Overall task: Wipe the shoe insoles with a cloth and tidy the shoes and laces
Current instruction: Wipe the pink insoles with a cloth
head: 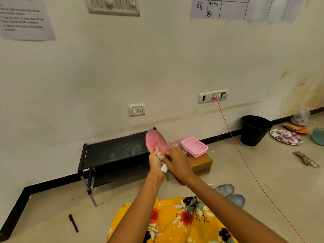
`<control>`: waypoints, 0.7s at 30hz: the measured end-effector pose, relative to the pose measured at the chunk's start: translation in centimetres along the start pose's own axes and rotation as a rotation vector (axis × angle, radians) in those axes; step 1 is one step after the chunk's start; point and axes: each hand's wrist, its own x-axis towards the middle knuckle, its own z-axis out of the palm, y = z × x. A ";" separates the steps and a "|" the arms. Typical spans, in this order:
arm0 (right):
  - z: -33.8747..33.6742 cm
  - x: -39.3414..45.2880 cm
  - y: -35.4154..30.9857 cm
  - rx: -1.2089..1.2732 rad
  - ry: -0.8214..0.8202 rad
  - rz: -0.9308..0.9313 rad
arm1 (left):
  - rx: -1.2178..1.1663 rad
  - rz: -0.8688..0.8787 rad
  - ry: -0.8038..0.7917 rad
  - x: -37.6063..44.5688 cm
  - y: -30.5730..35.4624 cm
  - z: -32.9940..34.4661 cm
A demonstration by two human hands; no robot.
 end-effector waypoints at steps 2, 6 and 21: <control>-0.6 -1.0 0.6 0.035 -0.165 -0.092 | -0.007 -0.029 -0.033 0.1 0.6 -1.2; -2.7 1.4 2.7 0.169 -0.040 0.088 | 0.090 0.017 -0.036 -0.3 0.3 -1.8; -0.1 -0.5 2.1 -0.167 -0.013 -0.201 | 0.068 -0.071 -0.061 -1.0 -0.7 -1.4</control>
